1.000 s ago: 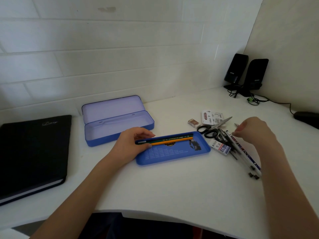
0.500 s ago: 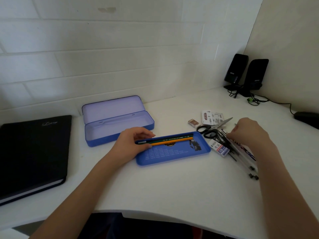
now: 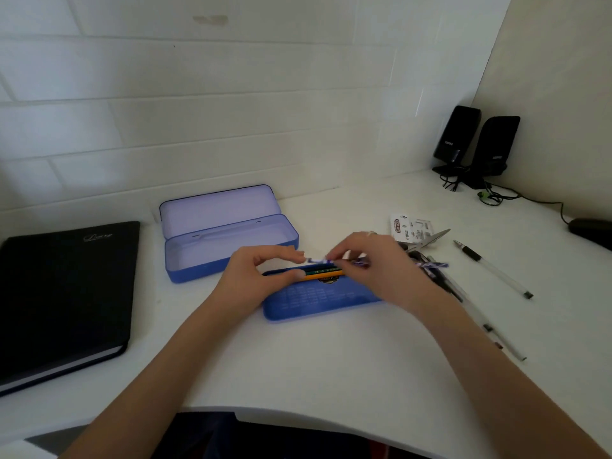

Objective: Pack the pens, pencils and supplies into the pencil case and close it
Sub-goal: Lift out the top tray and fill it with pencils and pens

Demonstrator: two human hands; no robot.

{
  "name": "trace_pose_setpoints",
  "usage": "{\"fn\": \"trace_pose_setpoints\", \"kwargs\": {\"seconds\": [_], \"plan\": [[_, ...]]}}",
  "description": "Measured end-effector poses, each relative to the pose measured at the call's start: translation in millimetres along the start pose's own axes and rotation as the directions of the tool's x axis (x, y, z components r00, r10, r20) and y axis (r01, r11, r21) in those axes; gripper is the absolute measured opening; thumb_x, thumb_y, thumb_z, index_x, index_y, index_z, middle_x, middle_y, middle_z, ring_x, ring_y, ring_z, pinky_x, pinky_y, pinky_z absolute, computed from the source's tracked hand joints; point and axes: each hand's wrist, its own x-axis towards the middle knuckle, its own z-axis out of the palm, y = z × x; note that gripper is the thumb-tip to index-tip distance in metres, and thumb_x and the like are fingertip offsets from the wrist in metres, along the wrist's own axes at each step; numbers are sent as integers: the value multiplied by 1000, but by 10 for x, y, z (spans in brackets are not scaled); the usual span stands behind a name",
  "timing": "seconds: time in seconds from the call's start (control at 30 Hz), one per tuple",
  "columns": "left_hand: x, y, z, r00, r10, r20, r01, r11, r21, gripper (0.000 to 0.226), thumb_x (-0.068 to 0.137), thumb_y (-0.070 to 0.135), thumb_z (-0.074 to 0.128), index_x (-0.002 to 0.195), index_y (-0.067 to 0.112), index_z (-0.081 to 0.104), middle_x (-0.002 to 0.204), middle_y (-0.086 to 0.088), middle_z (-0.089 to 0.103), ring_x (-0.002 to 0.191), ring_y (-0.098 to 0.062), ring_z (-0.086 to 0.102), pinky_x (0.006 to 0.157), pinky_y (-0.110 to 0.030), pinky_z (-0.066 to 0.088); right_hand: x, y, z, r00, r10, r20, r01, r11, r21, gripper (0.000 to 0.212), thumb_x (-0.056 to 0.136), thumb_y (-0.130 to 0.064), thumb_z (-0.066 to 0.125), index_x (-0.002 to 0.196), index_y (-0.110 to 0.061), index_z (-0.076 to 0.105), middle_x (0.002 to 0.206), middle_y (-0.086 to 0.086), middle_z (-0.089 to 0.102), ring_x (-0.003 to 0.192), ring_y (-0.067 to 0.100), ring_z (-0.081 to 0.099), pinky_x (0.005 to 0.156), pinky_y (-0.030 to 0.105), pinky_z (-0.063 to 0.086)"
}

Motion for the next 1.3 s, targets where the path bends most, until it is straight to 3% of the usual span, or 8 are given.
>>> {"fn": "trace_pose_setpoints", "kwargs": {"seconds": [0.17,0.37,0.47,0.67,0.77,0.87,1.13,1.3], "plan": [[-5,48,-9,999,-4,37,9,990,-143,11,67,20,80,78,24,79,83,5,77,84,-10,72,77,-15,53,-28,-165,208,986,-160,52,154,982,110,36,82,8,53,108,-13,68,96,-6,62,84,2,54,75,6,38],[43,44,-94,994,-100,-49,92,984,-152,31,68,17,82,93,31,71,79,6,77,80,-8,73,68,-11,53,0,-39,125,998,17,-55,-18,1000,-7,19,82,-28,67,98,-36,62,77,-22,60,73,0,54,65,19,44],[61,34,-140,992,-94,-82,81,985,-153,29,71,19,80,95,30,69,76,7,77,76,-6,72,64,-7,49,19,42,82,998,55,-35,-56,997,-44,9,84,-26,65,90,-32,68,81,-20,62,74,0,51,66,14,38],[75,-6,-141,988,-62,-142,50,995,-84,17,76,12,76,81,27,71,74,9,73,74,-4,67,69,-10,50,-8,5,141,984,-45,171,53,998,-45,30,86,5,54,106,-11,71,93,-2,52,80,11,51,67,3,35],[65,-22,-104,996,-83,-36,81,996,-48,17,75,16,77,84,30,72,87,11,73,85,-1,67,73,-12,51,-16,-22,164,987,-55,149,62,997,-43,29,84,6,56,101,-11,73,94,1,57,83,14,55,70,4,38],[31,-58,-44,987,-88,134,79,994,70,33,71,17,81,97,35,69,105,9,67,102,-1,60,84,-16,50,-6,-41,188,993,-58,104,58,998,1,21,80,8,60,92,-5,73,92,11,65,84,18,57,75,19,45],[43,-78,-21,989,-38,140,7,976,216,36,75,4,75,103,26,68,108,7,67,104,-5,60,89,-11,43,4,-1,330,999,14,31,-11,997,-82,13,81,-6,63,83,-17,72,85,0,64,85,17,55,81,35,44],[44,-72,-20,989,-60,134,31,976,214,33,77,4,73,103,24,70,107,8,67,103,-5,60,88,-11,44,23,45,273,999,34,11,-32,988,-152,13,82,-15,64,82,-25,71,82,-7,61,81,10,50,74,30,44]]}}
